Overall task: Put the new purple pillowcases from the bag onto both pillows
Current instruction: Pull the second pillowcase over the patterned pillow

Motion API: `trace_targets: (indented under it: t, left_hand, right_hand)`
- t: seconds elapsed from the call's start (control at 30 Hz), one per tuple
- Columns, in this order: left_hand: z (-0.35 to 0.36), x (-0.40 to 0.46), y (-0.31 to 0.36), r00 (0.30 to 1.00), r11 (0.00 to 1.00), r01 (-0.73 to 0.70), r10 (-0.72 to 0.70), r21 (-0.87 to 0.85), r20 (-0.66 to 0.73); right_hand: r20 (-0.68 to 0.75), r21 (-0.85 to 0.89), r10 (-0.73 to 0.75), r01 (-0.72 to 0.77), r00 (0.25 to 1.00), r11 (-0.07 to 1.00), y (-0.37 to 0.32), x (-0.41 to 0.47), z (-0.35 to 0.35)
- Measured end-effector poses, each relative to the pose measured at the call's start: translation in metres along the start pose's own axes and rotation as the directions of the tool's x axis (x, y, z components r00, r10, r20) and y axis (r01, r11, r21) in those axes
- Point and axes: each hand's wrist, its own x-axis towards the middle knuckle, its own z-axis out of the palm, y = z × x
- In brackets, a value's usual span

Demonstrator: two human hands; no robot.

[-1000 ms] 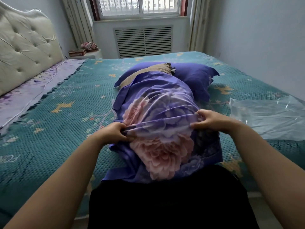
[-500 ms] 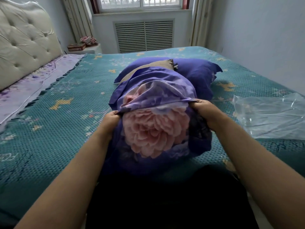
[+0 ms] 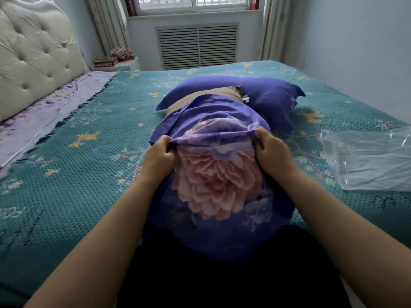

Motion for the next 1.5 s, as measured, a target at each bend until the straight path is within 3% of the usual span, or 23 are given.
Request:
trace_targets:
  t: [0.07,0.13,0.2,0.27,0.43,0.57,0.63,0.7,0.77,0.83,0.87,0.93,0.97,1.0,1.03,1.07,1.13,1.17,1.23,1.3,1.37,1.43,1.5]
  left_hand:
    - [0.01,0.005,0.009,0.992,0.993,0.092,-0.086,-0.071,0.089]
    - [0.018,0.011,0.017,0.959,0.969,0.203,-0.167,-0.142,0.231]
    - [0.015,0.016,0.019,0.927,0.95,0.297,-0.261,-0.101,0.271]
    - [0.005,0.018,0.013,0.902,0.945,0.314,-0.267,-0.093,0.34]
    - [-0.023,0.015,-0.018,0.76,0.951,0.245,-0.308,0.187,0.572]
    - [-0.036,-0.001,-0.024,0.633,0.786,0.209,-0.562,0.581,0.532]
    - [-0.038,-0.011,-0.025,0.58,0.736,0.219,-0.626,0.641,0.521]
    - [-0.036,-0.012,-0.03,0.615,0.777,0.228,-0.583,0.587,0.532]
    - [-0.029,-0.017,-0.041,0.725,0.856,0.302,-0.491,0.419,0.482]
    - [-0.029,-0.03,-0.035,0.758,0.855,0.511,-0.495,0.086,0.424]
    - [-0.02,-0.031,-0.026,0.752,0.807,0.591,-0.546,-0.012,0.369]
    - [-0.001,-0.036,-0.02,0.583,0.505,0.811,-0.74,-0.297,0.334]
    - [0.012,-0.015,0.002,0.413,0.347,0.818,-0.909,-0.459,0.049]
    - [0.011,-0.005,0.009,0.146,0.232,0.885,-0.962,-0.404,-0.233]
    - [0.024,0.004,0.014,0.03,0.177,0.921,-0.92,-0.347,-0.391]
    - [0.022,-0.002,0.018,0.118,0.218,0.917,-0.948,-0.335,-0.295]
    - [-0.013,-0.034,-0.015,0.404,0.331,0.881,-0.898,-0.338,0.173]
    - [-0.015,-0.042,-0.025,0.468,0.37,0.871,-0.825,-0.322,0.317]
    - [-0.022,-0.039,-0.058,0.733,0.576,0.678,-0.484,-0.456,0.479]
    - [-0.032,-0.024,-0.073,0.835,0.827,0.492,-0.359,-0.273,0.417]
    - [-0.039,-0.011,-0.074,0.943,0.955,0.295,-0.293,0.014,0.155]
    - [-0.043,-0.014,-0.052,0.993,0.979,0.11,-0.114,0.174,0.011]
    - [-0.044,-0.02,-0.023,0.998,0.995,0.006,-0.012,0.1,0.06]
  right_hand:
    - [0.018,-0.013,0.008,-0.008,1.0,1.0,-0.013,0.003,0.008]
    - [0.068,0.285,0.146,-0.159,0.987,0.945,-0.01,0.018,0.007]
    - [0.262,0.558,0.361,-0.445,0.895,0.7,0.007,0.032,0.004]
    - [0.395,0.472,0.449,-0.597,0.801,0.649,0.026,0.031,0.004]
    - [0.39,0.168,0.397,-0.488,0.831,0.856,0.044,0.011,-0.004]
    - [0.626,0.197,0.318,-0.54,0.712,0.818,0.042,-0.005,-0.036]
    - [0.647,0.046,0.343,-0.483,0.681,0.874,0.038,-0.007,-0.043]
    - [0.627,-0.156,0.4,-0.396,0.669,0.905,0.034,-0.009,-0.043]
    - [0.536,-0.256,0.43,-0.346,0.727,0.903,0.035,-0.011,-0.034]
    - [0.37,-0.05,0.447,-0.463,0.814,0.885,0.04,-0.014,-0.019]
    - [0.309,0.245,0.493,-0.569,0.814,0.785,0.039,-0.017,-0.011]
    - [0.398,0.745,0.536,-0.603,0.744,0.285,0.03,-0.019,0.004]
    - [0.494,0.818,0.462,-0.573,0.736,0.039,0.025,-0.021,0.009]
    - [0.553,0.827,0.37,-0.546,0.746,-0.135,0.022,-0.022,0.011]
    - [0.57,0.82,0.307,-0.547,0.762,-0.168,0.022,-0.023,0.012]
    - [0.571,0.821,0.248,-0.549,0.782,-0.157,0.022,-0.024,0.01]
    - [0.62,0.785,0.141,-0.611,0.772,-0.102,0.037,-0.024,0.007]
    - [0.639,0.76,0.145,-0.649,0.756,0.035,0.046,-0.022,0.007]
    - [0.573,0.563,0.256,-0.601,0.778,0.567,0.062,-0.017,0.004]
    - [0.371,0.174,0.309,-0.392,0.876,0.903,0.075,-0.01,0.003]
    - [0.222,-0.039,0.286,-0.285,0.932,0.958,0.075,-0.008,-0.003]
    - [0.045,0.012,0.266,-0.267,0.963,0.964,0.064,-0.013,-0.011]
    - [-0.061,0.112,0.146,-0.138,0.987,0.984,0.044,-0.02,-0.022]
